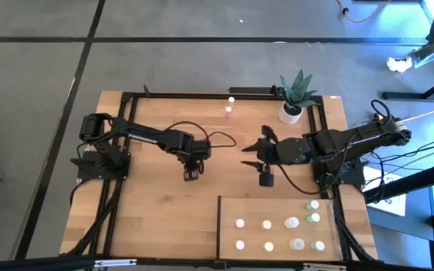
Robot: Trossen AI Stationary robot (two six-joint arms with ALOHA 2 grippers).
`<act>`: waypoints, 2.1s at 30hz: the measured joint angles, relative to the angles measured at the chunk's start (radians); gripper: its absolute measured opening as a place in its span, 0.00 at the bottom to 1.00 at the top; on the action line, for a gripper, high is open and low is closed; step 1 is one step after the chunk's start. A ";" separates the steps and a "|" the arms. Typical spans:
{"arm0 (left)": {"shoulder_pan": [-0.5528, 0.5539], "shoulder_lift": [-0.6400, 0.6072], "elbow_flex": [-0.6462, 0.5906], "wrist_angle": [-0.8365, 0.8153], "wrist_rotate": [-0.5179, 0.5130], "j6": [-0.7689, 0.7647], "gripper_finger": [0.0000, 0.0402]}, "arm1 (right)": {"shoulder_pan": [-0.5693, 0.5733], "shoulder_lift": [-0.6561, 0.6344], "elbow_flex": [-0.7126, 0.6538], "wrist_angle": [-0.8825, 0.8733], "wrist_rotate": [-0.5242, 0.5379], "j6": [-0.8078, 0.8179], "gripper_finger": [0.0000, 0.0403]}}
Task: Pick and place medicine bottles onto shelf by color
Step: Put the transparent pill bottle on the shelf aligned with the other transparent pill bottle
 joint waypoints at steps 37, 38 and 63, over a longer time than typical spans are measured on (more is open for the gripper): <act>0.073 0.351 0.516 -0.195 -0.010 0.251 0.32 | 0.000 -0.068 0.001 -0.030 -0.070 0.025 0.43; 0.073 0.353 0.517 -0.185 -0.010 0.251 0.32 | 0.000 -0.068 0.001 -0.030 -0.070 0.024 0.43; 0.074 0.357 0.517 -0.186 0.019 0.250 0.33 | 0.000 -0.068 0.001 -0.022 -0.070 0.021 0.43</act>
